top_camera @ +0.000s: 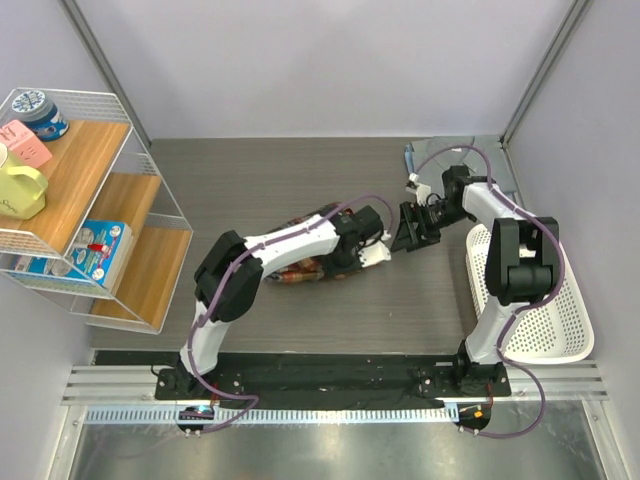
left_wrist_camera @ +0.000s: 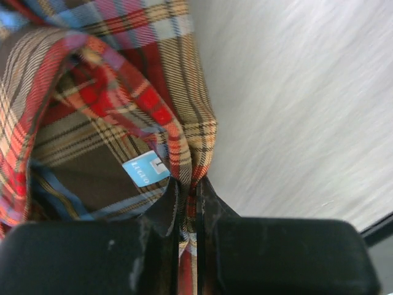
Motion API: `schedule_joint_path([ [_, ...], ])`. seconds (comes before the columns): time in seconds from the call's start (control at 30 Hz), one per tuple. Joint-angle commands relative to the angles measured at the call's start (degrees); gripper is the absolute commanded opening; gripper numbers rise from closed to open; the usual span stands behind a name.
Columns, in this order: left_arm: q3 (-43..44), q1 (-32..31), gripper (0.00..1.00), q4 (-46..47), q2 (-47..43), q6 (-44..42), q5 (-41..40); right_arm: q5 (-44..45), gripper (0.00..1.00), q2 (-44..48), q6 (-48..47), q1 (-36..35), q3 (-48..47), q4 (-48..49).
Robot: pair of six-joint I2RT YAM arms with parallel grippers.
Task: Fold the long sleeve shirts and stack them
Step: Fold the shirt
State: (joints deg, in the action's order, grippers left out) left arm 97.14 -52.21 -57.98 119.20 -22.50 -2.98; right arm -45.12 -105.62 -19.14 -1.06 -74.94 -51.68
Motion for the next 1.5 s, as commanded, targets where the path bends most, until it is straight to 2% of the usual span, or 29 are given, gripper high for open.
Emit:
schedule_joint_path([
  [0.0, 4.88, -3.69, 0.00, 5.33, 0.58, 10.97, 4.46, 0.30, 0.78, 2.35, 0.77, 2.46, 2.25, -0.70],
  [0.07, 7.17, -3.96, 0.01, 4.01, 1.91, 13.71, 8.68, 0.82, 0.78, 2.35, 0.68, 2.99, 2.77, -0.79],
  [0.1, 7.79, -3.96, 0.12, 3.49, 2.26, 14.15, 10.61, 1.09, 0.78, 2.27, 0.77, 3.34, 2.78, -0.79],
  [0.17, 9.03, -3.96, 0.25, 2.35, 1.83, 13.89, 13.86, 2.40, 0.78, 2.44, 0.68, 3.35, 2.69, -1.05],
  [0.2, 8.85, -4.04, 0.38, 2.25, 1.05, 13.19, 14.66, 2.93, 0.78, 2.44, 0.68, 3.35, 2.69, -1.14],
  [0.3, 9.46, -3.00, 0.54, 1.38, -3.78, 10.20, 18.52, 3.73, 0.78, 2.79, 1.12, 3.35, 3.13, -1.93],
  [0.37, 12.00, -0.02, 0.57, -0.28, -7.39, 10.11, 25.78, 2.76, 0.78, 3.14, 2.34, 3.35, 4.44, -2.28],
  [0.53, 11.41, 8.16, 0.58, -1.09, -10.92, 9.77, 26.63, 0.65, 0.75, 3.50, 7.70, 2.64, 7.52, 0.08],
  [0.63, 7.98, 13.35, 0.53, -2.23, -9.08, 3.45, 25.05, 1.09, 0.71, 3.32, 10.69, 1.06, 8.67, 3.33],
  [0.73, 3.68, 16.08, 0.41, -1.62, -6.53, -2.78, 24.34, 2.75, 0.63, 1.31, 14.12, -2.71, 9.19, 7.20],
  [0.8, -0.52, 16.43, 0.34, -0.74, -5.82, -5.17, 23.47, 4.77, 0.58, -0.27, 15.44, -4.73, 9.11, 9.65],
  [0.83, -2.12, 16.43, 0.33, 0.92, -5.73, -6.05, 22.85, 5.56, 0.53, -2.02, 15.71, -5.52, 8.93, 10.10],
  [0.93, -7.73, 16.35, 0.26, 3.56, -5.82, -6.33, 22.41, 8.81, 0.47, -4.85, 16.23, -6.76, 7.44, 11.86],
  [1.0, -10.12, 16.35, 0.22, 3.83, -5.90, -5.89, 23.02, 9.79, 0.39, -7.92, 16.24, -6.85, 5.25, 13.18],
  [1.1, -14.87, 14.60, 0.15, 4.36, -7.13, -2.12, 26.44, 10.32, 0.33, -12.84, 15.62, -7.46, -0.19, 14.32],
  [1.17, -16.71, 10.21, 0.09, 6.02, -7.75, 3.65, 30.99, 9.88, 0.32, -15.48, 13.70, -9.30, -7.28, 14.59],
  [1.23, -15.50, 4.87, 0.09, 6.73, -7.05, 8.07, 34.78, 7.26, 0.31, -20.40, 12.64, -11.58, -13.01, 14.42],
  [1.27, -13.14, 3.35, 0.09, 7.69, -5.92, 10.52, 36.19, 3.68, 0.31, -22.15, 11.94, -12.12, -19.57, 13.37],
  [1.33, -10.58, 1.41, 0.13, 8.05, -5.55, 14.67, 39.97, 1.28, 0.39, -25.15, 7.46, -13.26, -25.76, 8.98],
  [1.4, -7.94, 2.28, 0.21, 8.49, -7.39, 14.94, 41.82, 2.84, 0.46, -25.25, 3.26, -13.09, -31.66, 5.74],
  [1.43, -8.02, 4.81, 0.24, 9.19, -8.97, 15.47, 42.88, 4.07, 0.52, -24.90, 1.31, -12.83, -33.24, 4.06],
  [1.47, -8.28, 6.66, 0.33, 9.98, -11.59, 15.99, 44.10, 4.95, 0.55, -24.55, -0.27, -11.87, -35.34, 2.48],
])
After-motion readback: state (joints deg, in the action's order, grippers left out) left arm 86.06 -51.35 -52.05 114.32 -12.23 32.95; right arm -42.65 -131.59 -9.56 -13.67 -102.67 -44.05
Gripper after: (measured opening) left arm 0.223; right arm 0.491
